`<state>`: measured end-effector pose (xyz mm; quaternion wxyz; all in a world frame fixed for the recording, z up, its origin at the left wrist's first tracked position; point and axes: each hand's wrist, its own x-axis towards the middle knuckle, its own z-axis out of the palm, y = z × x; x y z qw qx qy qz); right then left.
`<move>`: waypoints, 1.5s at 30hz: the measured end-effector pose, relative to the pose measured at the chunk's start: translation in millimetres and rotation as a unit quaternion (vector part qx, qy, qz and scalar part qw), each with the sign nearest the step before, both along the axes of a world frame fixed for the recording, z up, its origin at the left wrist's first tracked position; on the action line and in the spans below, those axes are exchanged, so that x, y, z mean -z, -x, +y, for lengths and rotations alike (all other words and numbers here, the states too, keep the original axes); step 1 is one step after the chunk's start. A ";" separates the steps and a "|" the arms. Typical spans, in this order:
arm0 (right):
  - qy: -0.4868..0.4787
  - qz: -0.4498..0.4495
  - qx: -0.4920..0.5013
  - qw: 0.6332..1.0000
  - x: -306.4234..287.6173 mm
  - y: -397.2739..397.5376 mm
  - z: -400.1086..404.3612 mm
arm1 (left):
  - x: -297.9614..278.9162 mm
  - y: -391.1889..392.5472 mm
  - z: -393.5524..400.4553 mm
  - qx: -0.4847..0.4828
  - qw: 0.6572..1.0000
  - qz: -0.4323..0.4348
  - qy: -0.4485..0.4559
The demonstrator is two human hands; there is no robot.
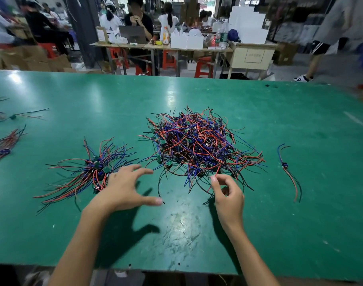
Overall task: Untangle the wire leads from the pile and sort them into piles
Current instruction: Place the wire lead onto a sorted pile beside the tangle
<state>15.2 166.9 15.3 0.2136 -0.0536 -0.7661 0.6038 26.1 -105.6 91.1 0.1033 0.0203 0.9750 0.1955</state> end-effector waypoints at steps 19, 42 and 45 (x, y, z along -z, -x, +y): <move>-0.175 0.214 -0.165 0.947 0.3 -27.1 -0.7 | 20.8 20.8 122.3 -0.137 0.761 -0.144 -0.618; 0.193 -0.023 -0.159 0.968 -11.4 -17.9 9.7 | 15.7 2.6 108.6 0.019 0.841 -0.097 -0.532; 0.204 -0.019 -0.151 0.967 -7.8 -17.2 14.2 | 17.9 1.0 108.1 0.015 0.848 -0.097 -0.521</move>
